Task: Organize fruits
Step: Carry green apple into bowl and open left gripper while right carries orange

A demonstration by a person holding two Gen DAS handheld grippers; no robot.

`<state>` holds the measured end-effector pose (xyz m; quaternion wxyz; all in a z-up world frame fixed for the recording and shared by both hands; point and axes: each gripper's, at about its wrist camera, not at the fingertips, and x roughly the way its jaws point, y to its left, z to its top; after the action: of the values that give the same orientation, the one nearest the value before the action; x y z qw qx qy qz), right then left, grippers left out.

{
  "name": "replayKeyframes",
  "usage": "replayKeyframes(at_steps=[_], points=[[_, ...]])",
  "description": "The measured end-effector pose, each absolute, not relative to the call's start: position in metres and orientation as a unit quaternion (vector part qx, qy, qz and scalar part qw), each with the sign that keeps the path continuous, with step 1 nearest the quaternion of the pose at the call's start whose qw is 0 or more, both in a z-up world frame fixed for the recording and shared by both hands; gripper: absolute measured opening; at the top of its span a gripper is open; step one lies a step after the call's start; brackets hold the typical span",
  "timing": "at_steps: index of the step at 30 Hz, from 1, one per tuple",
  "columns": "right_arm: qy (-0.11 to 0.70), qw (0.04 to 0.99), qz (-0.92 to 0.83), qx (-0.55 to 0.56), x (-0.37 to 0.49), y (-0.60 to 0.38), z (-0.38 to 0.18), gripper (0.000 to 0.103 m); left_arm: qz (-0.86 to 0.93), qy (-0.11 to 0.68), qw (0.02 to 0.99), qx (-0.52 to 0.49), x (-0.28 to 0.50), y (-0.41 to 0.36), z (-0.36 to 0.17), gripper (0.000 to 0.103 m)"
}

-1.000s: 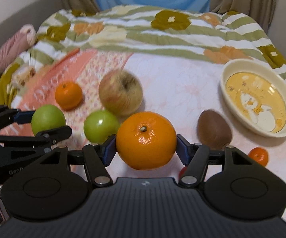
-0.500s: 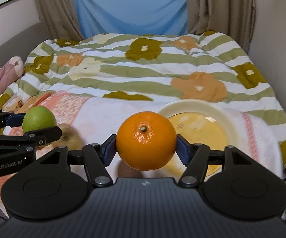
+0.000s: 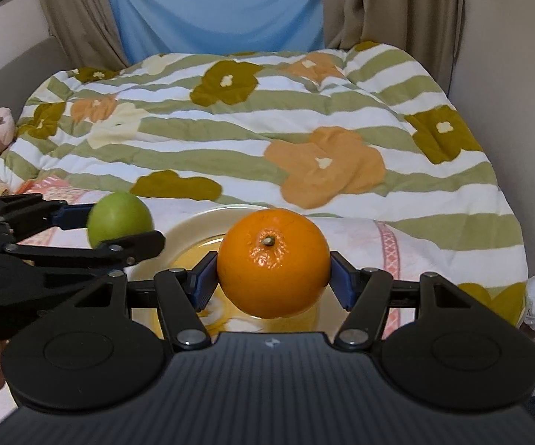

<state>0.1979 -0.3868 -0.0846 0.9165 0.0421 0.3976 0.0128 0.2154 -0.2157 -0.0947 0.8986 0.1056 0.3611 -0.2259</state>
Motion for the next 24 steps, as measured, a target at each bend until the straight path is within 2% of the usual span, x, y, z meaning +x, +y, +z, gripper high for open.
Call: replayKeyframes(at_steps=[7, 12, 14, 16, 24], points=[[0.412, 0.909, 0.013, 0.052, 0.214, -0.403, -0.106, 0.077, -0.224, 0.385, 0.887, 0.124, 0.236, -0.237, -0.129, 0.06], [0.416, 0.908, 0.014, 0.055, 0.219, -0.405, -0.112, 0.077, -0.222, 0.386, 0.886, 0.129, 0.24, -0.239, -0.133, 0.062], [0.417, 0.907, 0.014, 0.055, 0.219, -0.405, -0.113, 0.077, -0.222, 0.378, 0.889, 0.132, 0.239, -0.239, -0.129, 0.087], [0.418, 0.906, 0.015, 0.056, 0.221, -0.405, -0.114, 0.077, -0.212, 0.369, 0.894, 0.139, 0.237, -0.237, -0.125, 0.092], [0.426, 0.902, 0.033, 0.06, 0.227, -0.397, -0.118, 0.077, -0.207, 0.375, 0.894, 0.129, 0.223, -0.209, -0.112, 0.096]])
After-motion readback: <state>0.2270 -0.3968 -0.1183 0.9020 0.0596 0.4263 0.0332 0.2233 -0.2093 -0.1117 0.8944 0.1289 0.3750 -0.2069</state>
